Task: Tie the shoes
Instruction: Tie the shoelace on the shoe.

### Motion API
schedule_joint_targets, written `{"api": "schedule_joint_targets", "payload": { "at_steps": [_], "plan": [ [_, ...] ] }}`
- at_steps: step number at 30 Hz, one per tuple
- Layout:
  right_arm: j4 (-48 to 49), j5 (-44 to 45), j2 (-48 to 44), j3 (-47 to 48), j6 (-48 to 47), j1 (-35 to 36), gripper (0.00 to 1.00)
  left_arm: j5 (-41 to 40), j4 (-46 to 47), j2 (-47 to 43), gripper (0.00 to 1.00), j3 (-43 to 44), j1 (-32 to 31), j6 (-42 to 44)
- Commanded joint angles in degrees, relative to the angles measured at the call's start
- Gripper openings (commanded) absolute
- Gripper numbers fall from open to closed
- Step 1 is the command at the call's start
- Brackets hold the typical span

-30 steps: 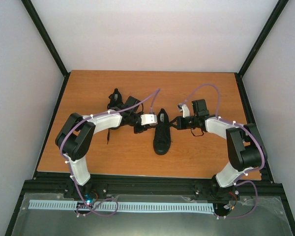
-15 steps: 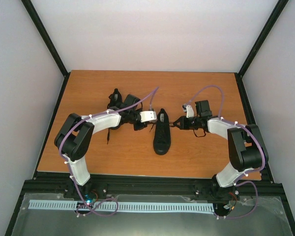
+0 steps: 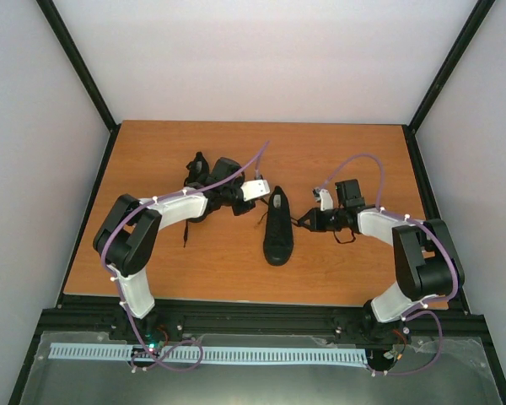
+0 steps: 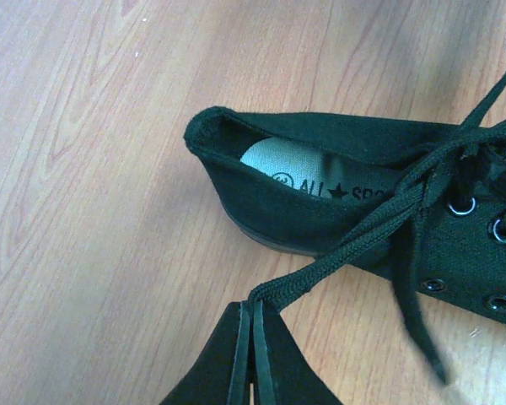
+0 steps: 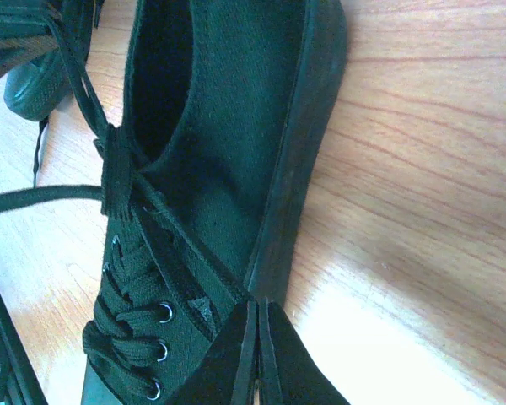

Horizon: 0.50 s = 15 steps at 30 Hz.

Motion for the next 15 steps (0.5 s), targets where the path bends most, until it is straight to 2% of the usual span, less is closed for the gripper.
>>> {"api": "schedule_joint_targets", "payload": {
  "at_steps": [1, 15],
  "plan": [
    [-1.17, -0.23, -0.54, -1.14, -0.30, 0.03, 0.03, -3.24, 3.23, 0.76, 0.01, 1.02, 1.18, 0.07],
    [0.31, -0.94, 1.86, -1.62, 0.02, 0.01, 0.03, -3.63, 5.58, 1.59, 0.01, -1.28, 1.71, 4.86]
  ]
}}
